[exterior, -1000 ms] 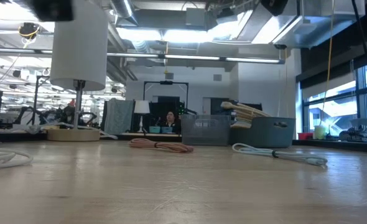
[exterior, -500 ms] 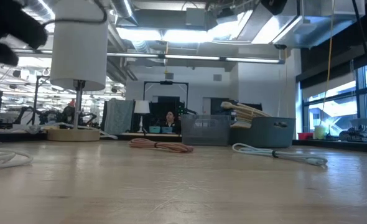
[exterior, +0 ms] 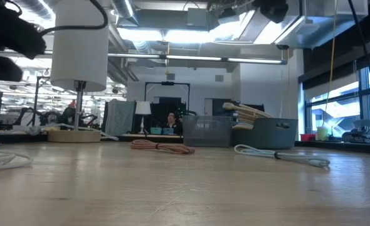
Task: Pick & Place USB Port
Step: Put the light brown HDMI cable into the blue bin
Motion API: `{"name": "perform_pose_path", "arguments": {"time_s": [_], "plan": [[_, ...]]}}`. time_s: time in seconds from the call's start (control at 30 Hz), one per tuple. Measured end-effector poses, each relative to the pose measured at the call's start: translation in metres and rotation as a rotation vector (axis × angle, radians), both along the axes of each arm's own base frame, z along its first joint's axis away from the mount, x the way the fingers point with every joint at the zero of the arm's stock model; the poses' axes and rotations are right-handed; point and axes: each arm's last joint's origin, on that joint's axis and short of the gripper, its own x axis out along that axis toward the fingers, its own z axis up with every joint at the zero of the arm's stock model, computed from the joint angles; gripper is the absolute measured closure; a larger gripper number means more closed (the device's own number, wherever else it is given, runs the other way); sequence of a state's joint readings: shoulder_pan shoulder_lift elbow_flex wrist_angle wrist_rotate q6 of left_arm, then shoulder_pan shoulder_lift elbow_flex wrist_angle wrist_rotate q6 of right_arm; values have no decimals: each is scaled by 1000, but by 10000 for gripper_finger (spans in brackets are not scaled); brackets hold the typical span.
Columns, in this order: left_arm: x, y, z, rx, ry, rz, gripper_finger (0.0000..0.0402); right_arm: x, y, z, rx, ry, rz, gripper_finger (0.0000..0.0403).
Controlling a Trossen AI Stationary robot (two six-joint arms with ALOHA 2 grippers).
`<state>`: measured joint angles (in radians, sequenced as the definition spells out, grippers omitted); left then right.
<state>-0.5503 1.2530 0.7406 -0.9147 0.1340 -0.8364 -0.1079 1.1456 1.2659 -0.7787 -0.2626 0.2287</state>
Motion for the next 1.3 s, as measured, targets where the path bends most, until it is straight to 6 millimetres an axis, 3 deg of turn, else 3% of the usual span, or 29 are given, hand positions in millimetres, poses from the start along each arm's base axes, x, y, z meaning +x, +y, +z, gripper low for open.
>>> {"name": "perform_pose_path", "arguments": {"time_s": [0.1, 0.23, 0.37, 0.53, 0.63, 0.77, 0.93, 1.07, 1.3], "plan": [[0, 4, -8, 56, -36, -8, 233, 3, 0, -1, -1, -7, 0, 182], [-8, 11, -36, -8, -9, 5, 233, 4, 0, 0, 2, -17, -1, 147], [-13, 14, -54, -106, -9, 44, 233, 4, 0, 0, 1, -18, -1, 139], [-12, 13, -59, -145, -49, 1, 240, 4, -1, 0, 1, -18, -8, 148], [-11, 12, -59, -158, -70, -32, 275, 4, -1, 1, -1, -28, -8, 154], [-11, 12, -60, -159, -65, -42, 370, 6, -1, 3, -5, -52, -9, 162], [-10, 12, -59, -171, -66, 1, 392, 6, -1, 4, -9, -65, -8, 169], [-1, 11, -42, -163, -162, 31, 394, 6, -1, 4, -9, -64, -8, 174], [13, 20, 35, -125, -436, 137, 394, 6, -1, 4, -9, -63, -9, 179]]}}
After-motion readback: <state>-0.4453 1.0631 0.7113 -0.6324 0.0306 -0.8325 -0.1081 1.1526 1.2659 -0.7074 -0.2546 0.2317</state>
